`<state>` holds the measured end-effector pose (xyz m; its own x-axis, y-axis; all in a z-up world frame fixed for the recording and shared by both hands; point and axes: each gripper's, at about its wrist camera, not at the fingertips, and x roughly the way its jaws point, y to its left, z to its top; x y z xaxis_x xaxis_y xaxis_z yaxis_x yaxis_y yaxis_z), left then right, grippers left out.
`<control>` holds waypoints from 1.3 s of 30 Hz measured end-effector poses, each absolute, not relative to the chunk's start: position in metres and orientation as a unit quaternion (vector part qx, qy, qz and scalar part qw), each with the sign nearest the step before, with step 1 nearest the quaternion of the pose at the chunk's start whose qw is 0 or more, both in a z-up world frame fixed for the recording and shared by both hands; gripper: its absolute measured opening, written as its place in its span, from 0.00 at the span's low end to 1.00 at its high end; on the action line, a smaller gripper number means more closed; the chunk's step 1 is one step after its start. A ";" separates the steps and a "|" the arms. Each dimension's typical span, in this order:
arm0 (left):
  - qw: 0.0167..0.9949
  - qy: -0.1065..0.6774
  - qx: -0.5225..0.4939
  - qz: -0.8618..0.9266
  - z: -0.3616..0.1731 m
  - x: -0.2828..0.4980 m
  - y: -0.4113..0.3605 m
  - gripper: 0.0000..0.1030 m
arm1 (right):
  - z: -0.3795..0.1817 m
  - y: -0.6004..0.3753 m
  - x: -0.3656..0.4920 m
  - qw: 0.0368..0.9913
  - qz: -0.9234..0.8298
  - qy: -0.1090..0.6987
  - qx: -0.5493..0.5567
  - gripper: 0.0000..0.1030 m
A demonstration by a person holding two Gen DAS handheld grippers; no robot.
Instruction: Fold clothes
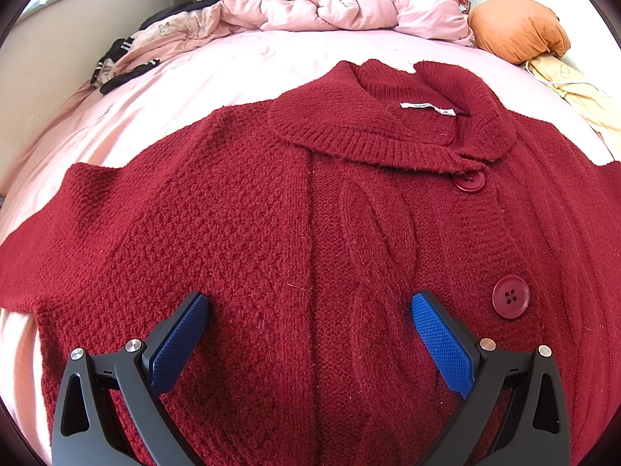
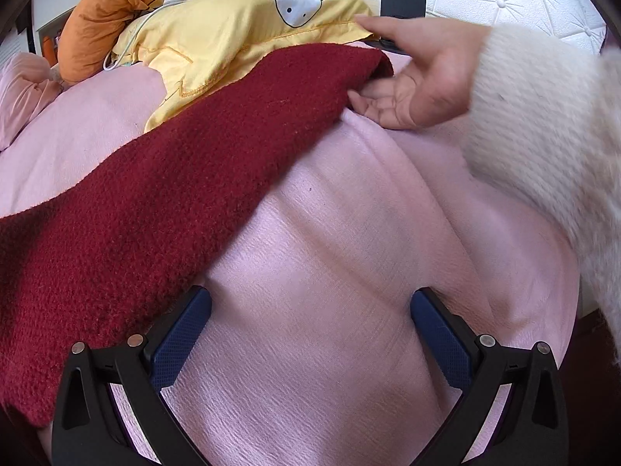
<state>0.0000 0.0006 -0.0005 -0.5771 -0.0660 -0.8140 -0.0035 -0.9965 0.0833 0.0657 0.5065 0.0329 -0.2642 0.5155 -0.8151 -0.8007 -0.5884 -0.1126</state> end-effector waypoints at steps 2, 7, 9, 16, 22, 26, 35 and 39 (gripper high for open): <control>0.018 -0.038 0.460 -0.887 -0.001 0.000 0.001 1.00 | 0.034 0.508 0.071 0.423 0.778 0.164 -0.434 1.00; 0.018 -0.038 0.460 -0.887 -0.001 0.000 0.001 1.00 | 0.033 0.511 0.070 0.423 0.778 0.166 -0.434 1.00; 0.018 -0.038 0.460 -0.887 -0.001 0.000 0.001 1.00 | 0.032 0.510 0.070 0.423 0.778 0.166 -0.434 1.00; 0.018 -0.038 0.460 -0.887 0.000 0.001 0.001 1.00 | 0.032 0.509 0.066 0.423 0.778 0.165 -0.435 1.00; 0.018 -0.038 0.460 -0.887 0.000 0.001 0.001 1.00 | 0.032 0.509 0.068 0.423 0.778 0.166 -0.434 1.00; 0.018 -0.038 0.460 -0.887 0.000 0.001 0.000 1.00 | 0.033 0.510 0.073 0.423 0.778 0.166 -0.435 1.00; 0.018 -0.038 0.460 -0.887 0.000 0.000 0.000 1.00 | 0.033 0.510 0.074 0.422 0.778 0.166 -0.435 1.00; 0.018 -0.038 0.460 -0.887 0.000 0.000 0.000 1.00 | 0.033 0.510 0.073 0.426 0.776 0.165 -0.435 1.00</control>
